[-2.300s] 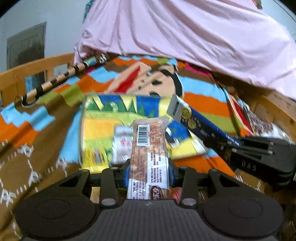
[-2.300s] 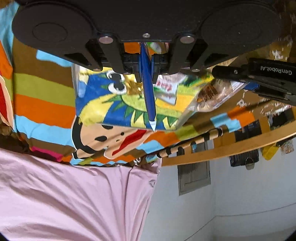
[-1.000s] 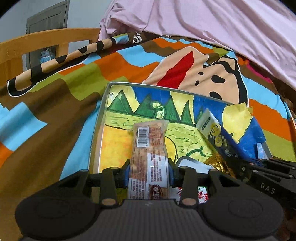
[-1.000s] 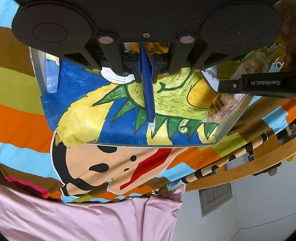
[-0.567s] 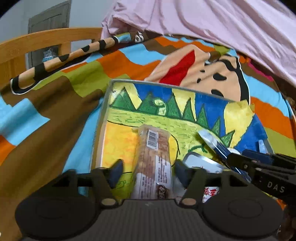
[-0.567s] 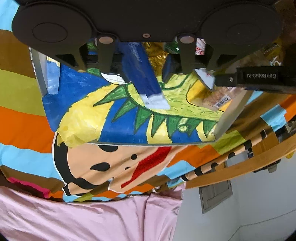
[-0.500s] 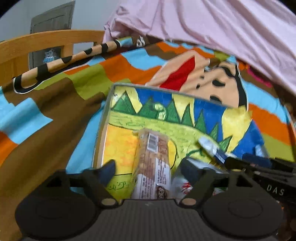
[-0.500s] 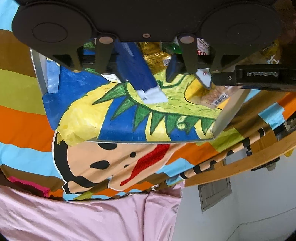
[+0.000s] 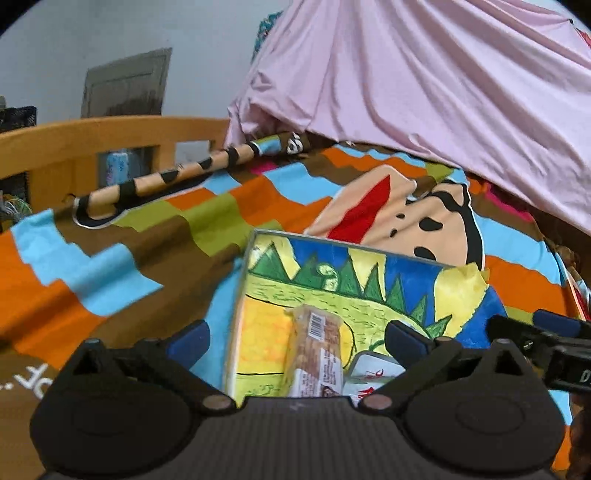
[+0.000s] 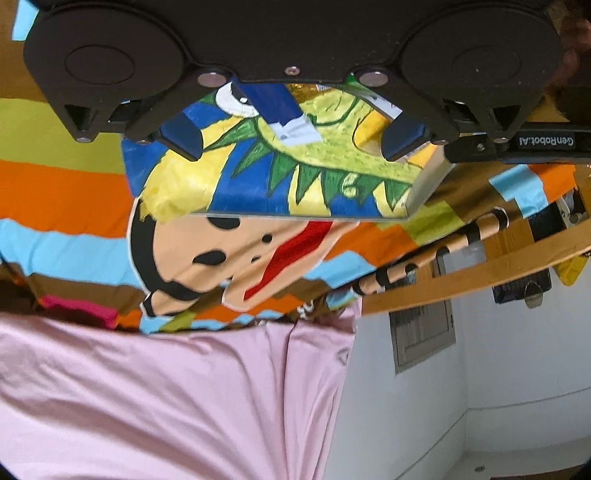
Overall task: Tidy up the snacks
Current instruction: 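Carry both held snacks over the dinosaur tray and release them inside, then lift both tools away from the tray toward the remaining snacks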
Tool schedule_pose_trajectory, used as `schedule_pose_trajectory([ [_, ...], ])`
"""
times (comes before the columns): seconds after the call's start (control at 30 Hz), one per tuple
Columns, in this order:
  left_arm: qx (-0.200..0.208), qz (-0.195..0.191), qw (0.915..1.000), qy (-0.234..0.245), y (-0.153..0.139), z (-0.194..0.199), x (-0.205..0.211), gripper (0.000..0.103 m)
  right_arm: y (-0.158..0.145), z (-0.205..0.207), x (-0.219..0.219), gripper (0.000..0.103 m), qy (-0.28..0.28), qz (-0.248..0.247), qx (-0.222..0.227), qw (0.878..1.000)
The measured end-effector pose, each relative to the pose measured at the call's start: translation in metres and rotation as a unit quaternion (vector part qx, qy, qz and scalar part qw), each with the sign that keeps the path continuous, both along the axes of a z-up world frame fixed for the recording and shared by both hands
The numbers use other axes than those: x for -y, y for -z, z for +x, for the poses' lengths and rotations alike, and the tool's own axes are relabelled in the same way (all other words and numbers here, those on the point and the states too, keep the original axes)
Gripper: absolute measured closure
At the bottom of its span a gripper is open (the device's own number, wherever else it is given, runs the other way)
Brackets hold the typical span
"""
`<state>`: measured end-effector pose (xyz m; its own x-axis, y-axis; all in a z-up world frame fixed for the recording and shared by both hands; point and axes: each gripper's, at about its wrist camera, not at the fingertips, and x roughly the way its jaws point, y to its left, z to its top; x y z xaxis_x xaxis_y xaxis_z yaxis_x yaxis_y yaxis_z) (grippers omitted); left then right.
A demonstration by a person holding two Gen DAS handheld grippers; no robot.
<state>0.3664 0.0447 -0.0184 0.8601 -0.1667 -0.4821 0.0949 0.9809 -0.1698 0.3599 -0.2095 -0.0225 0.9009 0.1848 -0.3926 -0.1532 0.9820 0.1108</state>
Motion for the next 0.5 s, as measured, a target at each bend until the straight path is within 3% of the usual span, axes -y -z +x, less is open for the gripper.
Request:
schedule_pose_trajectory([
  [0.5, 0.026, 0.041, 0.9988, 0.002, -0.019, -0.058, -0.004, 0.0, -0.026, -0.06, -0.001, 0.001, -0.015, -0.02, 0.037, 0.999],
])
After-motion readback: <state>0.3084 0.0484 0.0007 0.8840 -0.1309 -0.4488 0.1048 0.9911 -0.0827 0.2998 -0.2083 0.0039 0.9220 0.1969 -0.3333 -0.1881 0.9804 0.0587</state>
